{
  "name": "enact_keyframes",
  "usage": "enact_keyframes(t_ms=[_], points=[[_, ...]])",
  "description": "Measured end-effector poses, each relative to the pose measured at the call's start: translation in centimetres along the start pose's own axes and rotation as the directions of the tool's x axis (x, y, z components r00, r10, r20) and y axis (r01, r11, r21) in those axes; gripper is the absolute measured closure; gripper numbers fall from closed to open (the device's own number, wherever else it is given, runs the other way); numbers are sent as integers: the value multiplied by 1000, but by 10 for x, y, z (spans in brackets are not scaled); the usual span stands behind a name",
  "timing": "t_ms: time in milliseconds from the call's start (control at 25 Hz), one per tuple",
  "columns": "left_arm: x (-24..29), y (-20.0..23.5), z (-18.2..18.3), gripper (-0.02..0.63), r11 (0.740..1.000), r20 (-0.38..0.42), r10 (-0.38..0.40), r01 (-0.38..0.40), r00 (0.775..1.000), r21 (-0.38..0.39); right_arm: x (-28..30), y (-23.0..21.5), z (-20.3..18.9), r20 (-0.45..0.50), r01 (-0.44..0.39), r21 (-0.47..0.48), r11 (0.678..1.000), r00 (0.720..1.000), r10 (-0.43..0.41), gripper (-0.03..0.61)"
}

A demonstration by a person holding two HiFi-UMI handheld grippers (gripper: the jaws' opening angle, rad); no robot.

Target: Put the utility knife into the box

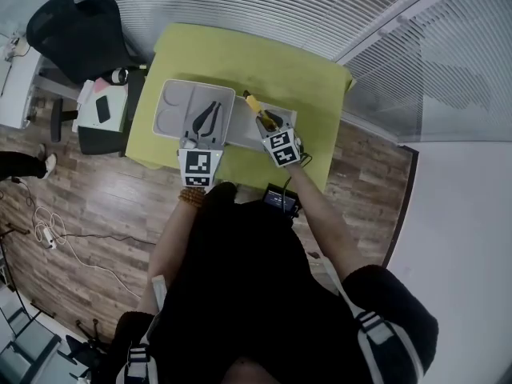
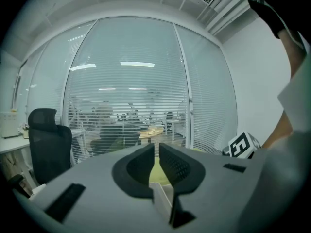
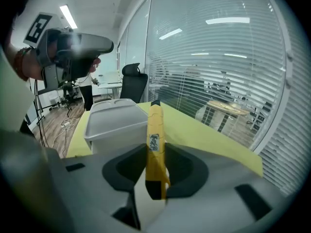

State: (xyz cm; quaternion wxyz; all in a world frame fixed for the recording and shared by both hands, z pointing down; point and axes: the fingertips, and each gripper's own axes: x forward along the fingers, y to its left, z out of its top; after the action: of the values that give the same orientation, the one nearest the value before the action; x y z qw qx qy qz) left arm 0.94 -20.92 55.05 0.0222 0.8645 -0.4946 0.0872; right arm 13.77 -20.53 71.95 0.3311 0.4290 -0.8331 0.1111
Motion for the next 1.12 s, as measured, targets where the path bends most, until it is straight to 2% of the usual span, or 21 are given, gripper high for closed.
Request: enact_keyframes(t_ms=[200,720,1120], points=[[1,2,-2,575,1000,-4,3,-3,1000,-10,12,7,-17,-66,-33,-38,999,997,30,469],[1,9,-9,575,1000,-21,18,-18,1000,-21,35,14,-48,-219,-98,-25,995,972,90,468],[1,15,-13,575,999,-26,27,-27,999,-24,48,25,-63,-330,-152,-16,988,934,138,468]])
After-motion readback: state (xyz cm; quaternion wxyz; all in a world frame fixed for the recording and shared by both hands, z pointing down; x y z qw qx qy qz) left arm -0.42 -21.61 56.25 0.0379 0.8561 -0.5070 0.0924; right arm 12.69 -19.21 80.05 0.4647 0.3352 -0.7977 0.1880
